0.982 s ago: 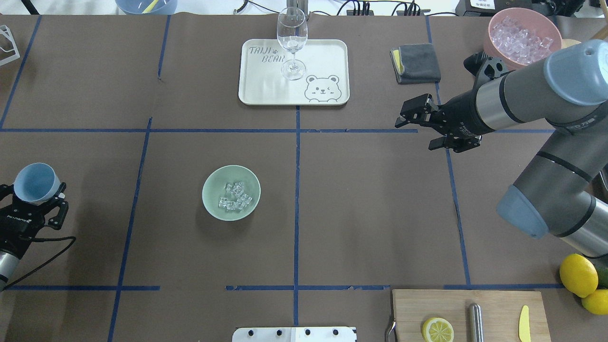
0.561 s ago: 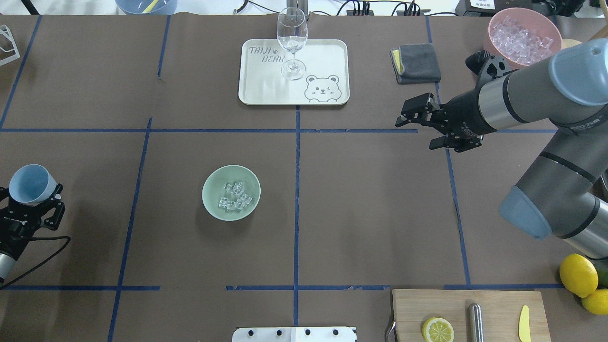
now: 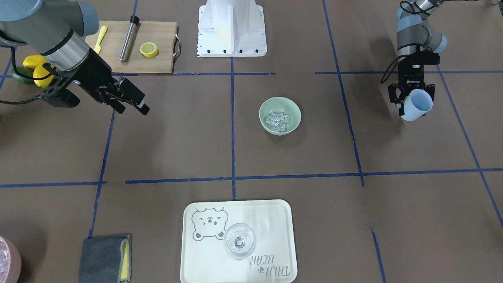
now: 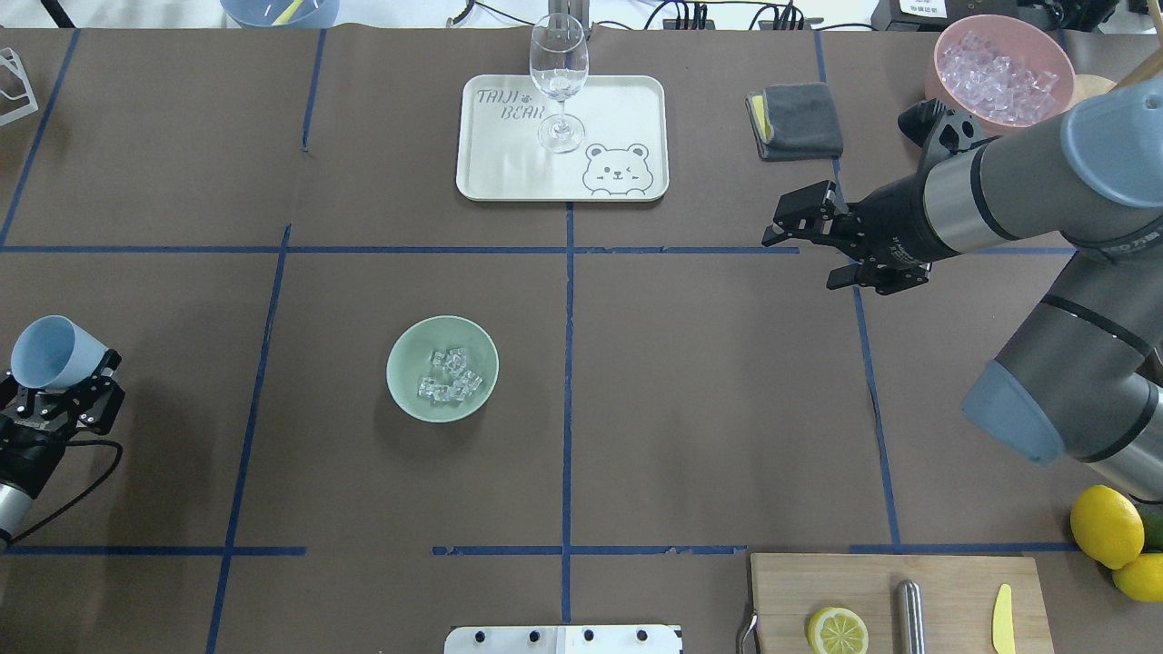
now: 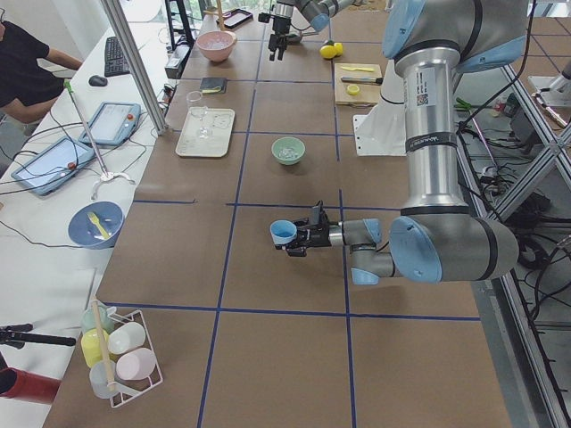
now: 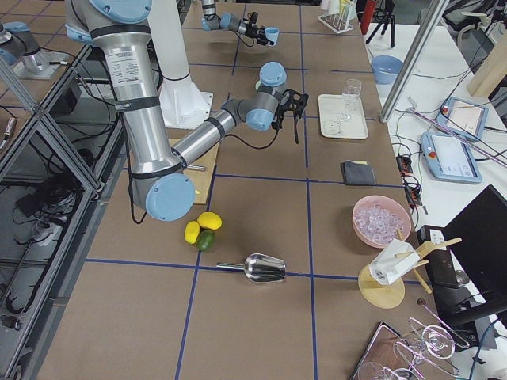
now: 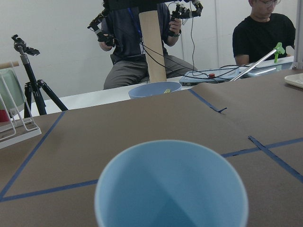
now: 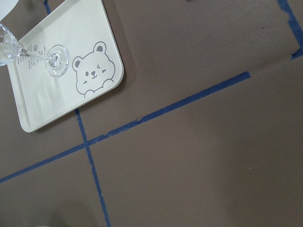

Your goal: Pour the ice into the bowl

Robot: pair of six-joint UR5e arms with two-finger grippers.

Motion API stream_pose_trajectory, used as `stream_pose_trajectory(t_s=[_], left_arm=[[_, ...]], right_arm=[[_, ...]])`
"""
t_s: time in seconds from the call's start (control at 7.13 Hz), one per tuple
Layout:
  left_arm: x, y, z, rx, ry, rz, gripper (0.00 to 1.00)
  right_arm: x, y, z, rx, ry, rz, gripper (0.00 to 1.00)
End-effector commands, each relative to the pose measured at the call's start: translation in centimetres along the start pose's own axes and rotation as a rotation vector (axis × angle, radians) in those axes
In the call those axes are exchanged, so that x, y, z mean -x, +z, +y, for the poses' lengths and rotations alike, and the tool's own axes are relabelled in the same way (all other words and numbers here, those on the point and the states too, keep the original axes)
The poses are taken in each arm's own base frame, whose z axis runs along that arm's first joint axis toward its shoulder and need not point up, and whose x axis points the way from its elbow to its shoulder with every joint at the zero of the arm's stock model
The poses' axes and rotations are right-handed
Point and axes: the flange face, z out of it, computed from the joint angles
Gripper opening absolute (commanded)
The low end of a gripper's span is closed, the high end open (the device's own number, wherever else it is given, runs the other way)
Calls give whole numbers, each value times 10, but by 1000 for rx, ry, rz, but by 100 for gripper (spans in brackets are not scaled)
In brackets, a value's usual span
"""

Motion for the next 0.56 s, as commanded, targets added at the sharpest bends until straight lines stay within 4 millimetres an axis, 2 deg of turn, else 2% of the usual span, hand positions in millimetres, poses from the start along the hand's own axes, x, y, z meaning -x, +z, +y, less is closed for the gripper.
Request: stream_pose_trajectory(t_s=[0.0,0.42], left_arm=[[0,2,6,-29,-29,-18,0],[-7,6,14,-15,-9,-17,0]], right_arm=[[0,1,0,1,0,1,100],[-1,2,0,2,1,3,100]])
